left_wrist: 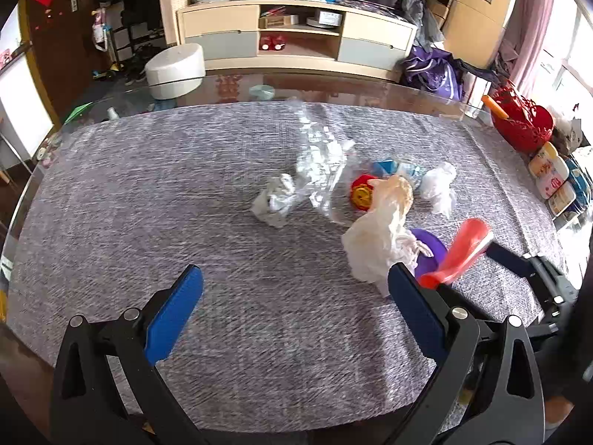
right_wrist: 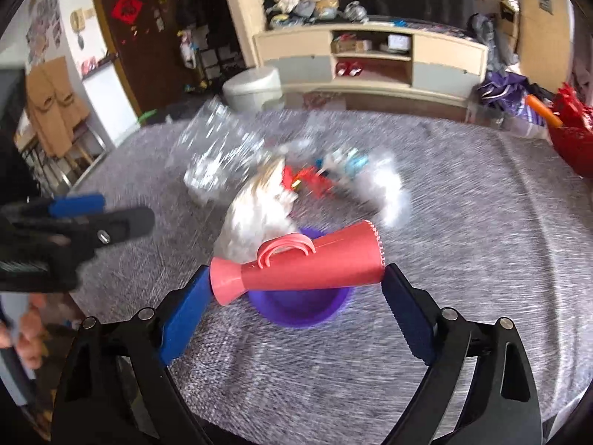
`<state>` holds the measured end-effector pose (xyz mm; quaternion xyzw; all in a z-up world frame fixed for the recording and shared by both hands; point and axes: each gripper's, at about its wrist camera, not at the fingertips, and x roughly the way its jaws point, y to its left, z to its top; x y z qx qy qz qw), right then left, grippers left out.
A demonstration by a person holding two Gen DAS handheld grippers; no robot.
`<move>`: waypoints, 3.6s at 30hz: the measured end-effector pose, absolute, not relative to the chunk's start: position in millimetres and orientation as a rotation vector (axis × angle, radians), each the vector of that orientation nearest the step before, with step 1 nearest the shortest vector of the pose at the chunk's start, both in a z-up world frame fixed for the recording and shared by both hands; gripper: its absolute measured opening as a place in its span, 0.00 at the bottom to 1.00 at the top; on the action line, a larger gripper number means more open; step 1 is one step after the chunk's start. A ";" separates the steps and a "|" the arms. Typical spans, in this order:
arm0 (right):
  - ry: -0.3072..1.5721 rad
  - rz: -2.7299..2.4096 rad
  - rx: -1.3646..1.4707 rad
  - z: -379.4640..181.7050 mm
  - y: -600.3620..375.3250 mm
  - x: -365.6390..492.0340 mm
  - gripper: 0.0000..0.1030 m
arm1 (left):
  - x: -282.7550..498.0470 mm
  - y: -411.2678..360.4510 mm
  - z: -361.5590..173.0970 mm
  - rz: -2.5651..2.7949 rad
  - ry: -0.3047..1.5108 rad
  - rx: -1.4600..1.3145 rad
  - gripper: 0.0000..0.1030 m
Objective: Collect trash
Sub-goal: 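Grasp the pink plastic horn with the right tool while the left tool grasps the tissue, then lower both tools over the bin, release the tissue and horn, raise tools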
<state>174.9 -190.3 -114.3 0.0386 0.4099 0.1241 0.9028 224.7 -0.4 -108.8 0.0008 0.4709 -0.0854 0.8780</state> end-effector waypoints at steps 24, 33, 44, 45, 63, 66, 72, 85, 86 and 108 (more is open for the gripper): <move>0.866 0.156 0.175 -119.2 -249.9 164.5 0.89 | 237.2 -58.9 -131.0 -0.335 1.001 0.012 0.04; 0.809 0.170 0.148 -83.4 -240.1 124.1 0.89 | 185.0 -44.8 -79.5 -0.294 0.897 0.030 0.04; 0.821 0.182 0.127 -76.0 -232.0 61.2 0.89 | 95.2 -26.0 -89.1 -0.298 0.929 0.026 0.04; 0.826 0.183 0.125 -78.3 -230.8 57.1 0.89 | 86.3 -25.4 -94.7 -0.304 0.941 0.025 0.04; 1.004 0.145 0.148 -172.6 -225.3 0.9 0.89 | 1.1 -33.7 -211.8 -0.402 1.144 -0.033 0.04; 1.047 0.137 0.158 -190.5 -223.6 -0.5 0.89 | -2.6 -38.8 -227.7 -0.409 1.183 -0.028 0.04; 1.124 0.154 0.186 -219.2 -214.8 0.2 0.89 | -6.1 -43.3 -245.9 -0.422 1.232 -0.027 0.04; 1.155 0.156 0.230 -225.1 -213.3 12.0 0.94 | 0.2 -42.6 -251.0 -0.406 1.251 -0.021 0.44; 1.153 0.149 0.232 -224.4 -215.0 12.8 0.94 | 0.7 -41.7 -251.1 -0.403 1.252 -0.023 0.44; 0.948 0.063 0.199 -122.6 -247.2 62.7 0.96 | 53.9 -0.6 -144.6 -0.235 1.046 -0.013 0.92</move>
